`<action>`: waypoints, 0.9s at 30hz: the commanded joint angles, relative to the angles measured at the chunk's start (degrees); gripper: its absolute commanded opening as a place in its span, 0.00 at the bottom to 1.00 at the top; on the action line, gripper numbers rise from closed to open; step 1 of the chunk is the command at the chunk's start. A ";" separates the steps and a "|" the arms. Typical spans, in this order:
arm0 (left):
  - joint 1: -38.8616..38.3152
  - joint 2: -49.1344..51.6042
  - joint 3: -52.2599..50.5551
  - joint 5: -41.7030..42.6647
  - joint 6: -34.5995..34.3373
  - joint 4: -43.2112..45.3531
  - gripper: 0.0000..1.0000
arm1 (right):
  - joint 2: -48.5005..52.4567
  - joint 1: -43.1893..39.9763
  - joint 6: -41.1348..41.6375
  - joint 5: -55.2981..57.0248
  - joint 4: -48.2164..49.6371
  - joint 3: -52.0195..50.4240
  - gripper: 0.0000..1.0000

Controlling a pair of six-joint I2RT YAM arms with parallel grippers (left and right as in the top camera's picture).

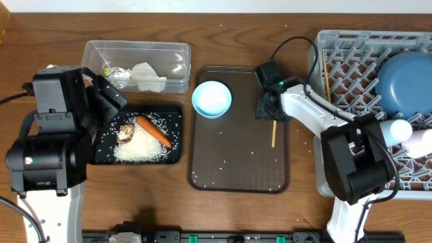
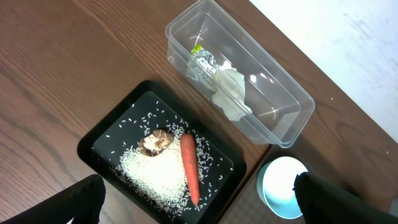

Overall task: Sort waste into correct bins and load items into the dishwasher rack
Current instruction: 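Return the right gripper to the second chopstick and grasp it, then carry the second chopstick right and insert it into the rack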

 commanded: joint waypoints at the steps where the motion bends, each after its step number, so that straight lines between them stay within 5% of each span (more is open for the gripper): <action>1: -0.09 0.22 0.22 -0.90 -0.09 -0.17 0.98 | 2.60 -0.15 -0.11 -0.13 -0.31 -0.20 0.35; 5: -0.09 0.22 0.20 -0.90 -0.09 -0.17 0.98 | 2.60 -0.17 1.81 -0.09 -0.55 -0.20 0.21; 8: -0.09 0.22 0.20 -0.90 -0.09 -0.17 0.98 | 2.60 -0.17 1.84 -0.11 -0.55 -0.20 0.01; 17: -0.09 0.22 0.20 -0.90 -0.09 -0.17 0.98 | -0.92 -1.27 1.51 -5.51 0.74 -0.13 0.01; 27: -0.09 0.22 0.20 -0.90 -0.09 -0.17 0.98 | -20.94 -10.84 -10.40 -13.25 1.29 -0.13 0.01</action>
